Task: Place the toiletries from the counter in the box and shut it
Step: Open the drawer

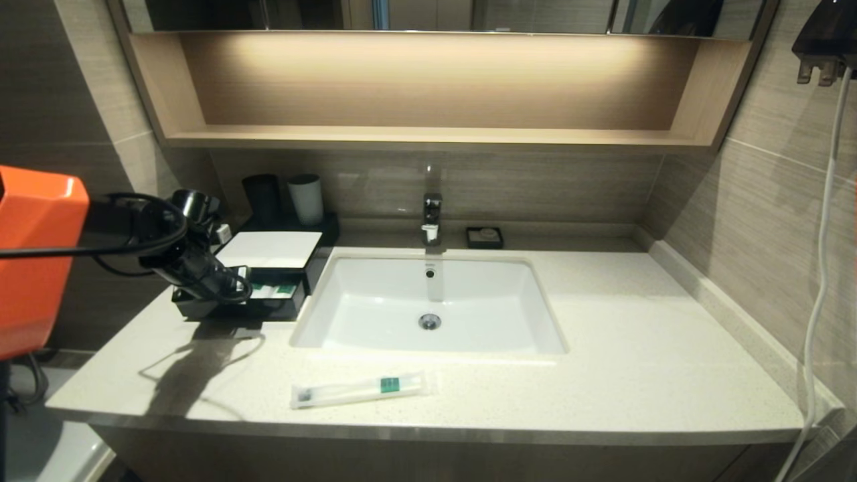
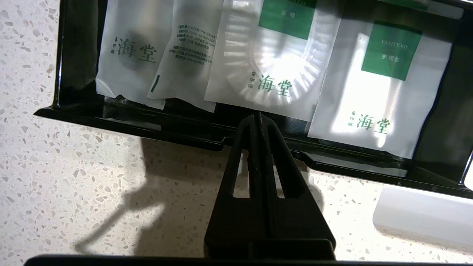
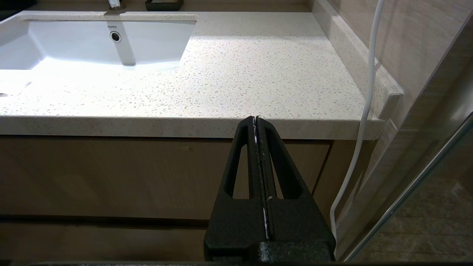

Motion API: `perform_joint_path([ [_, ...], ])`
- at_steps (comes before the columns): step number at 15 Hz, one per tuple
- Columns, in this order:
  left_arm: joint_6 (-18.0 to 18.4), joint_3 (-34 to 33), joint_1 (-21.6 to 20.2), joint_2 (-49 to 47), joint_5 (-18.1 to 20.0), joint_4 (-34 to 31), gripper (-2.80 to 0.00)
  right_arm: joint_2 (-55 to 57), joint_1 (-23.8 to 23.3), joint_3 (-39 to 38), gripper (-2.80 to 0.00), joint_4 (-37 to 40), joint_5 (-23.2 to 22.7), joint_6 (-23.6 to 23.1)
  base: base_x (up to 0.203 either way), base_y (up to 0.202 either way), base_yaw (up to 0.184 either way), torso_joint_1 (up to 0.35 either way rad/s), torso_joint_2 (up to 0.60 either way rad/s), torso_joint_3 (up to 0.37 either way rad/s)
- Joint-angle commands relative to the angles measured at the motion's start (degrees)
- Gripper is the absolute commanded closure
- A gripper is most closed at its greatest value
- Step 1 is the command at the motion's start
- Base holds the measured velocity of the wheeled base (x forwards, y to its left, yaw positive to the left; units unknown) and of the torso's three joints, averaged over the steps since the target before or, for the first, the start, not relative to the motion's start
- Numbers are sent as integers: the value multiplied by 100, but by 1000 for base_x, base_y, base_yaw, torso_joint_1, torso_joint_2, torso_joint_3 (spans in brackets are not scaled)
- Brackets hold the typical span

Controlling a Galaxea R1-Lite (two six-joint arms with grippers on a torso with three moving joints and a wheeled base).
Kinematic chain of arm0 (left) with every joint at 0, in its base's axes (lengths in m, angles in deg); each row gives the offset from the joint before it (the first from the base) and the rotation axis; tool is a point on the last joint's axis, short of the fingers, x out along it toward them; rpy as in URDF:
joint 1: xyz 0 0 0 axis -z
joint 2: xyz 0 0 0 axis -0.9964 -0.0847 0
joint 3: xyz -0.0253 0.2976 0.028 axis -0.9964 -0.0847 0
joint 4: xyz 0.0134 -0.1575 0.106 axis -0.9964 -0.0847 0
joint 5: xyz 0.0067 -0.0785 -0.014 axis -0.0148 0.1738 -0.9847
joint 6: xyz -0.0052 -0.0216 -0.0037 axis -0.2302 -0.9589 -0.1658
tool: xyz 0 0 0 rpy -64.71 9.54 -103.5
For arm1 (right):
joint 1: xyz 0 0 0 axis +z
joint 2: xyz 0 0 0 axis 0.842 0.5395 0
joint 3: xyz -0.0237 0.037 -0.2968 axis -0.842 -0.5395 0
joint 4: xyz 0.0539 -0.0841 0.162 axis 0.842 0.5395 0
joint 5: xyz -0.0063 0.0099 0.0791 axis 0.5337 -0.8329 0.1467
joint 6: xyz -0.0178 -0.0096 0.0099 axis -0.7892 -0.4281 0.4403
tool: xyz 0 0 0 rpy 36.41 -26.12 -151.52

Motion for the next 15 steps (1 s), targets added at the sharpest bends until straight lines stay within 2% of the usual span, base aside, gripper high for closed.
perform_joint_path([
  [1,-6,-24,-22,34,2,-21,0,0,0,0,0,0,0,0,0,0,0,0,0,0],
  [15,37,-514,-86,259,81,-12,0,0,0,0,0,0,0,0,0,0,0,0,0,0],
])
